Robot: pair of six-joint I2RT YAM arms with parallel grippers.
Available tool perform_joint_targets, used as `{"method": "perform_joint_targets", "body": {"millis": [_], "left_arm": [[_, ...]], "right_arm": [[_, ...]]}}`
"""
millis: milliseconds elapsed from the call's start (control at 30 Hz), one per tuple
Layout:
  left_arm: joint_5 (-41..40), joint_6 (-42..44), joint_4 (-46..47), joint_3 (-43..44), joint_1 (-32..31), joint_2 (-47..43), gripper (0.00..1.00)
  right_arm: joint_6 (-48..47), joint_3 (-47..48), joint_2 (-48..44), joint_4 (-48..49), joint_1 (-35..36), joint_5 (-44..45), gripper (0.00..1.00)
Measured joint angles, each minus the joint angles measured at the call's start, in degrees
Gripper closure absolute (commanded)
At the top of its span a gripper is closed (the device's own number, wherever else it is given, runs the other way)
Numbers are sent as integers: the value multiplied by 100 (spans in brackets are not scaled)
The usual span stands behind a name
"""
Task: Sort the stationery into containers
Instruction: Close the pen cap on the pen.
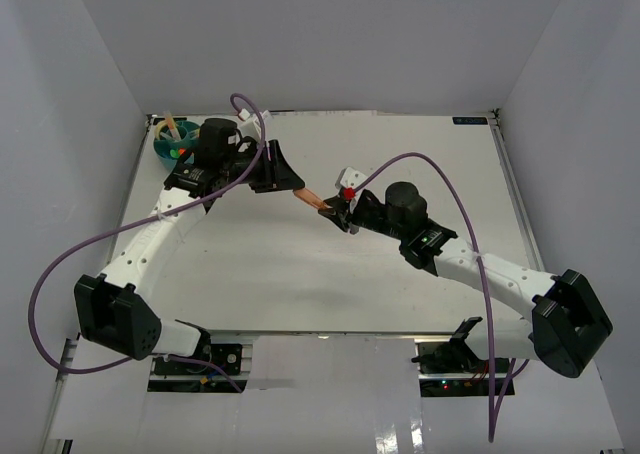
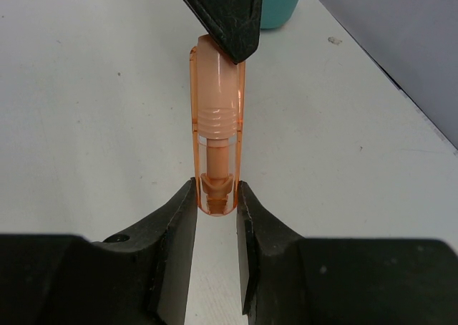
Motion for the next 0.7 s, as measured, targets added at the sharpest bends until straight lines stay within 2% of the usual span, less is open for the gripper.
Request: {"method": "perform_joint_targets", "body": {"millis": [400,700], "left_arm": [[61,-4,33,-76,-68,0,69],[28,-17,229,-90,-76,-2,73]], "right_arm": [[7,59,20,-9,0,0,90],[7,310,210,-184,-7,9,92]]}}
